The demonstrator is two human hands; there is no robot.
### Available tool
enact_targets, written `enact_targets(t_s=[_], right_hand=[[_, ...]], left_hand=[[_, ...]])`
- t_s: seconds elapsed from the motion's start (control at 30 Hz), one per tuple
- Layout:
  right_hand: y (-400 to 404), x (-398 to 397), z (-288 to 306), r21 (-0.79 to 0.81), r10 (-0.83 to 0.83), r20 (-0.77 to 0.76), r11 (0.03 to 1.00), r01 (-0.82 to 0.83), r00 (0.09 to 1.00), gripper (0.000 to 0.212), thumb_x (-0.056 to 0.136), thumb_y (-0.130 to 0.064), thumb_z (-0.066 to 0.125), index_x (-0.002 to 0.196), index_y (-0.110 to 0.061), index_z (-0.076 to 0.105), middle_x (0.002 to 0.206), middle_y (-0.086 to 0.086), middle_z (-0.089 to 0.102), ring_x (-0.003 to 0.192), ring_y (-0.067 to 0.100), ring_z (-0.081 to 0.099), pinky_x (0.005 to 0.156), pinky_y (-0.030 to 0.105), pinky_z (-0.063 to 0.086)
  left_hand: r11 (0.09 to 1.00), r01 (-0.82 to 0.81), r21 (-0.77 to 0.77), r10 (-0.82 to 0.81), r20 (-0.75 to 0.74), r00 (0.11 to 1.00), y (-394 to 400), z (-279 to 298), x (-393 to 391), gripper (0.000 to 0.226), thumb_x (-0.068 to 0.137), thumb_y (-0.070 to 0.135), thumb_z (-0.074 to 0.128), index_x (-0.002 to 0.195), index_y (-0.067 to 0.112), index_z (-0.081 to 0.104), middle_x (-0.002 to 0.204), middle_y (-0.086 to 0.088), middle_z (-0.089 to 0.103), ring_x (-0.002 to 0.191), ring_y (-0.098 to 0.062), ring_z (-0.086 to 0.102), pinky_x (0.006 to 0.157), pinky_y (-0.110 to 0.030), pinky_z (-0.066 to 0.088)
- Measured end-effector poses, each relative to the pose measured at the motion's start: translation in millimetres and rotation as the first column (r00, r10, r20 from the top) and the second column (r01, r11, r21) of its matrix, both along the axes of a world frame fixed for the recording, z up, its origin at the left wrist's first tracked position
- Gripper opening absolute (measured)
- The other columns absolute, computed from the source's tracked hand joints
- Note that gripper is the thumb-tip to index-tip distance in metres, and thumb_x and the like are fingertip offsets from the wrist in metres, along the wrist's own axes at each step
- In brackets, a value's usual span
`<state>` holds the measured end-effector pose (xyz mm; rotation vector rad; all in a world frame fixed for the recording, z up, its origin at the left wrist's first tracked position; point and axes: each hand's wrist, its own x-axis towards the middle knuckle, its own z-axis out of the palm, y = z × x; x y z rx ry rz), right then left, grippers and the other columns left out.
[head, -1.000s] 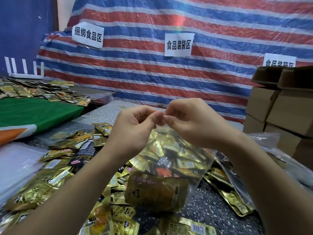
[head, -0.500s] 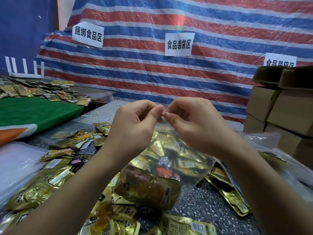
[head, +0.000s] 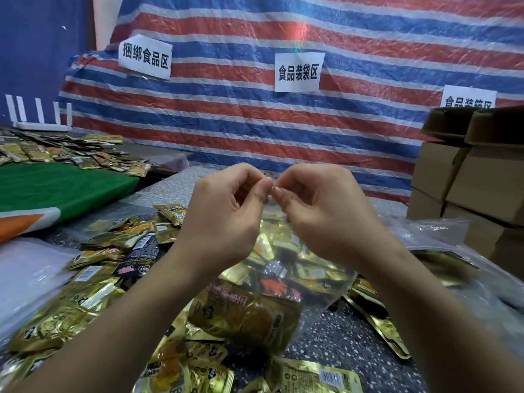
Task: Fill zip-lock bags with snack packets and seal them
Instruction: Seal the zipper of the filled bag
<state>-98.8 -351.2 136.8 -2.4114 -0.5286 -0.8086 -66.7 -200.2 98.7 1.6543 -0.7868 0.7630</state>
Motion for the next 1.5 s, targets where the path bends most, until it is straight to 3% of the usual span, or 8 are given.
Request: enact_targets(t_s=[0.23,0.3,0.4,0.77,0.93,1.17,1.3,1.5], right_hand=[[-2.1,0.5,3.2,0.046,0.023,0.001,0.999,-0.023,1.000,0.016,0.095,-0.024,0.066,0.079,-0.021,0.070,0.062,-0.004,0.064,0.058,0.013,0.060,0.049,0.029,0.046],[-3.0,0.4,4.5,0.039,0.027,-0.009,0.999,-0.027,1.000,0.016,0.095,-0.022,0.066,0.079,-0.021,0.070,0.062,-0.006,0.064,0.057,0.009,0.058,0.047,0.022,0.043],[-4.6,0.9,4.5,0.026,0.014,-0.051,1.000,-0.012,0.999,0.018,0.095,-0.027,0.067,0.077,-0.023,0.069,0.061,-0.005,0.063,0.054,0.005,0.053,0.048,0.018,0.039],[-8.8,-1.5,2.9,-0.025,-0.011,-0.062,1.000,0.010,0.998,0.012,0.095,-0.024,0.066,0.083,-0.023,0.068,0.063,-0.012,0.059,0.060,-0.001,0.055,0.052,0.013,0.040],[-4.9,-1.5,-0.3,-0.038,-0.050,-0.012,0.998,0.049,0.999,0.014,0.095,-0.021,0.065,0.081,-0.022,0.069,0.061,-0.013,0.057,0.060,-0.001,0.052,0.051,0.013,0.038],[-6.0,1.6,4.7,0.021,-0.022,-0.019,1.000,0.022,1.000,0.014,0.095,-0.022,0.067,0.081,-0.020,0.070,0.062,-0.011,0.059,0.056,0.001,0.052,0.050,0.014,0.036],[-7.0,0.8,6.4,0.003,-0.012,-0.030,1.000,0.012,0.999,0.013,0.094,-0.026,0.068,0.083,-0.020,0.072,0.061,-0.012,0.059,0.056,-0.001,0.052,0.050,0.014,0.036],[-7.3,-0.5,2.4,-0.055,-0.067,-0.027,0.996,0.066,0.997,0.017,0.095,-0.032,0.065,0.083,-0.021,0.069,0.066,-0.010,0.062,0.064,0.006,0.055,0.052,0.020,0.040]], left_hand=[[0.998,0.060,-0.037,-0.063,-0.083,0.995,-1.6,2.4,-0.7,0.022,0.097,0.032,0.056,0.086,0.018,0.068,0.073,-0.002,0.067,0.067,-0.019,0.062,0.062,-0.041,0.049],[0.997,0.076,-0.010,-0.077,-0.102,0.992,-1.4,2.8,-0.7,0.024,0.094,0.039,0.054,0.087,0.020,0.068,0.076,-0.007,0.068,0.071,-0.024,0.063,0.065,-0.046,0.048],[0.995,0.092,-0.044,-0.096,-0.107,0.990,-0.6,2.1,0.4,0.016,0.096,0.025,0.059,0.084,0.019,0.068,0.073,-0.008,0.067,0.069,-0.029,0.062,0.064,-0.051,0.048],[0.994,0.060,-0.087,-0.072,-0.143,0.987,-2.6,1.1,1.0,0.016,0.092,0.018,0.065,0.080,0.028,0.068,0.075,0.005,0.069,0.067,-0.014,0.064,0.063,-0.034,0.054],[0.996,0.014,-0.091,-0.024,-0.112,0.993,-6.9,-2.4,-1.9,0.018,0.094,0.016,0.063,0.079,0.025,0.066,0.074,0.004,0.067,0.066,-0.014,0.062,0.059,-0.033,0.051],[0.980,0.133,-0.151,-0.165,-0.231,0.959,-3.4,2.1,2.5,0.022,0.093,0.029,0.060,0.086,0.010,0.070,0.074,-0.002,0.071,0.063,-0.007,0.064,0.061,-0.019,0.051],[0.986,0.119,-0.119,-0.141,-0.192,0.971,-4.2,0.5,1.7,0.020,0.091,0.027,0.063,0.085,0.010,0.072,0.070,-0.002,0.070,0.062,-0.008,0.064,0.058,-0.018,0.050],[0.985,-0.035,-0.170,0.028,-0.044,0.999,-5.7,-3.4,-1.2,0.017,0.094,0.017,0.064,0.083,0.010,0.074,0.067,-0.001,0.067,0.061,-0.019,0.062,0.057,-0.039,0.051]])
